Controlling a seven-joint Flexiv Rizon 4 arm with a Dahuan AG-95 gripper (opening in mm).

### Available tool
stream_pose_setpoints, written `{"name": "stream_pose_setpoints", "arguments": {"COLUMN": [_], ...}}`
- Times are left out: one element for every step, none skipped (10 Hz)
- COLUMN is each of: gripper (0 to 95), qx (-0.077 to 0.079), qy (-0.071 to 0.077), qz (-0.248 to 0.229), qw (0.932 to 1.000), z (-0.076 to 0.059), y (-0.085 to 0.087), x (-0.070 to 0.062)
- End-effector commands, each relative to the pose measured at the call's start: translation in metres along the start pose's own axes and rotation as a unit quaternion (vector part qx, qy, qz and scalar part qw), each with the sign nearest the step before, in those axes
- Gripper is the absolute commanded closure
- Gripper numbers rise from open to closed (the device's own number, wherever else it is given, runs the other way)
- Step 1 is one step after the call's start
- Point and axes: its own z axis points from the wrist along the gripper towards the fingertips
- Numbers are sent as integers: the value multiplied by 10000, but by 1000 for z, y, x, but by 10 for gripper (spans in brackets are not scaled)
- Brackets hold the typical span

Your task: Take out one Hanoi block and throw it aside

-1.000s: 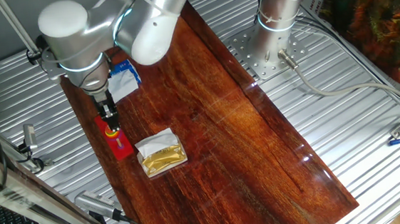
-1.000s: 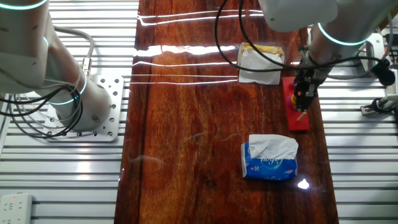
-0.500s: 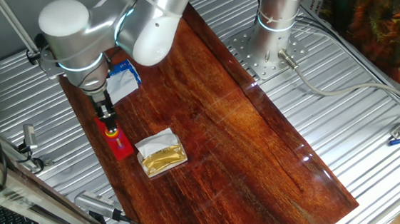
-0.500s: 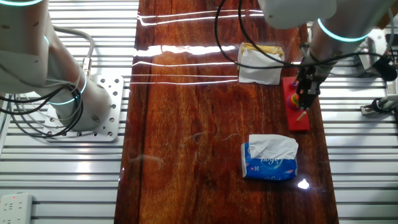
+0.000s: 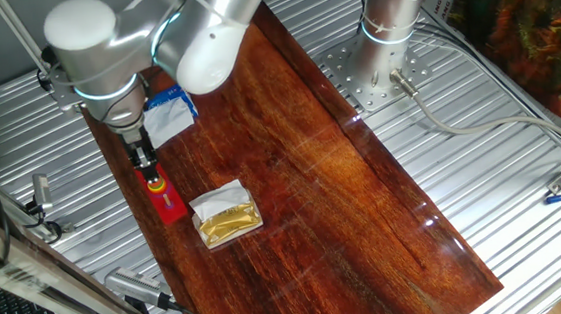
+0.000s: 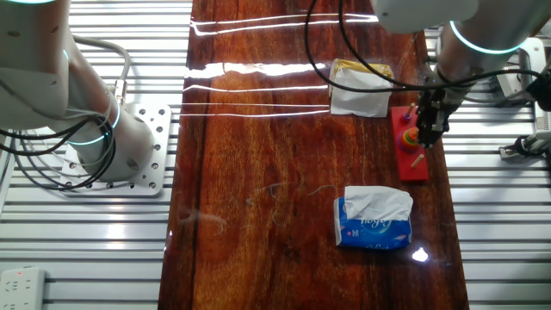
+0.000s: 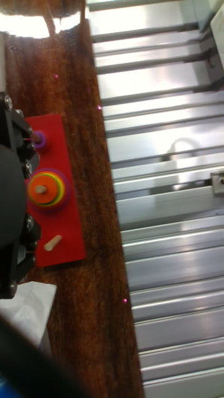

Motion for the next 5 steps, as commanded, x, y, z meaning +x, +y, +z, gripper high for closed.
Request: {"name": "stream_pose_setpoints", "arguments": {"gripper": [380, 380, 380, 380, 380], "qx": [-11, -11, -19, -25, -19], "qy": [0, 0, 10, 26, 36], "qz": [-76, -77, -92, -114, -173], "qw": [10000, 10000, 10000, 9999, 9998], "z": [2, 2, 2, 2, 2], "y": [1, 1, 1, 1, 1], "x": [-3, -3, -3, -3, -3]}}
